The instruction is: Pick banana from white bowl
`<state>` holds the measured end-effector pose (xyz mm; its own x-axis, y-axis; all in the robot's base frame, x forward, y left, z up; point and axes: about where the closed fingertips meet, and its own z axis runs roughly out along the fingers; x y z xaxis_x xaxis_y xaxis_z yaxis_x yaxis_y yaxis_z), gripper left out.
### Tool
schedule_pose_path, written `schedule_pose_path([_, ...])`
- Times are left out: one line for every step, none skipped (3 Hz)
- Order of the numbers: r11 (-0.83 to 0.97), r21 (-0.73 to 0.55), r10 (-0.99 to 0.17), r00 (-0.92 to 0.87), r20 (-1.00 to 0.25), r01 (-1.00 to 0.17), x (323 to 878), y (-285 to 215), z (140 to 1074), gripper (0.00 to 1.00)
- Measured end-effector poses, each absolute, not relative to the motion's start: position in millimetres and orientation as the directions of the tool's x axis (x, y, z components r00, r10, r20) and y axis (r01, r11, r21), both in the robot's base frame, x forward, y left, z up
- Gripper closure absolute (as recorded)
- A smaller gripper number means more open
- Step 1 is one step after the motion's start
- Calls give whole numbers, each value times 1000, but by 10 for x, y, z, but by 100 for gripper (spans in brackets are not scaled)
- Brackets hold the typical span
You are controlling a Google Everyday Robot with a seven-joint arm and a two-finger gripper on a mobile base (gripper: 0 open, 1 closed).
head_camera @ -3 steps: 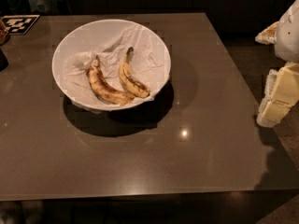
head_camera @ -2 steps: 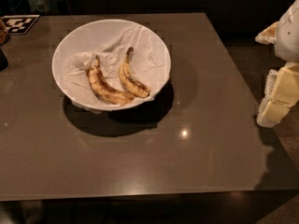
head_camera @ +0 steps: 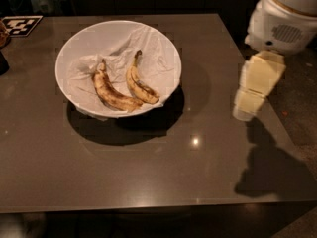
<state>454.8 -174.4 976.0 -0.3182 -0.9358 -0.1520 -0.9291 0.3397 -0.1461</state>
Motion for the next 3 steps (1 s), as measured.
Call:
schedule_pose_path([343,-94,-933,-328,-151,-934,4659,-1098,9726,0])
schedule_pose_path([363,-112,-923,-340,-180,-925,4732,-978,9759,0])
schedule_pose_path([388,-100,-905,-358,-230,-916,4860,-747,9709,0])
